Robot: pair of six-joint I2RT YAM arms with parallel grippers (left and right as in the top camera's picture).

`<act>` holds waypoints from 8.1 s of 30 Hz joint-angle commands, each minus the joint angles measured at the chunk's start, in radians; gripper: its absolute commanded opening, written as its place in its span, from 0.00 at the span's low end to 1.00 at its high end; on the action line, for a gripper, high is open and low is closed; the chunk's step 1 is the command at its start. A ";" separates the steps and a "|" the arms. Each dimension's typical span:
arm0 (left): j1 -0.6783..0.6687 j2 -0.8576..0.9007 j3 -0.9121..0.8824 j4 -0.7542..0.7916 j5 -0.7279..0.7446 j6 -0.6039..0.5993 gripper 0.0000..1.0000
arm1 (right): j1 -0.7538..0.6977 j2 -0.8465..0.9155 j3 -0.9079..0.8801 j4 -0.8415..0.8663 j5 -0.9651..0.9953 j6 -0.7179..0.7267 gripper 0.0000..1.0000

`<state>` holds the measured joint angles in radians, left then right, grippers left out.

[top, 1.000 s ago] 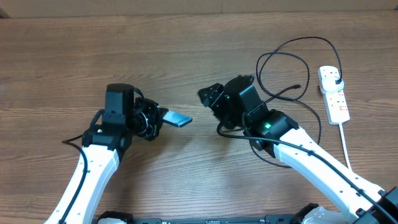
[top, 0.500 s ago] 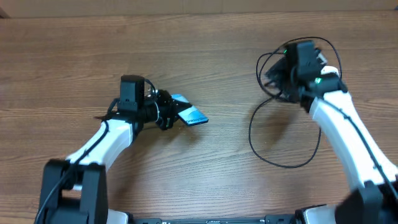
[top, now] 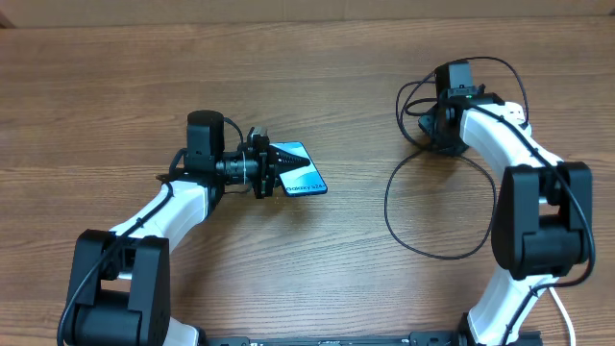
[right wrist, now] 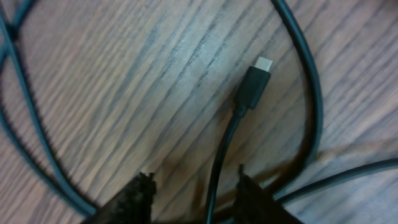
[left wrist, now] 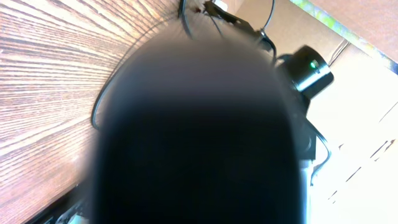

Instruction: Plug charger to phone and switch on socket

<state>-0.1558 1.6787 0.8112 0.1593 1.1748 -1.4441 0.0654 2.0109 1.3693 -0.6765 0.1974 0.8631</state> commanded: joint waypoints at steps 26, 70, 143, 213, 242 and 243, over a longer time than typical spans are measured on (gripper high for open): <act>0.008 0.002 0.011 0.186 0.039 -0.064 0.04 | -0.004 -0.157 0.227 -0.185 -0.217 -0.253 0.04; 0.004 0.296 0.324 0.490 0.291 -0.105 0.04 | 0.674 -0.764 -0.330 0.053 -0.457 -0.256 0.04; -0.024 0.296 0.324 0.489 0.258 -0.186 0.04 | 0.675 -0.751 -0.330 0.063 -0.343 -0.397 0.04; -0.041 0.296 0.324 0.668 0.304 0.105 0.04 | 0.715 -0.660 -0.328 0.217 -0.206 -0.389 0.04; -0.084 0.296 0.324 0.551 0.090 0.410 0.04 | 0.710 -0.889 -0.141 -0.164 -0.164 -0.309 1.00; -0.086 0.296 0.324 0.472 0.072 0.471 0.04 | 0.710 -0.917 -0.134 -0.179 -0.163 -0.309 1.00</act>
<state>-0.2283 1.9797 1.1362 0.7177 1.3258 -1.1824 0.7784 1.1954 1.1702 -0.8326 0.0162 0.5327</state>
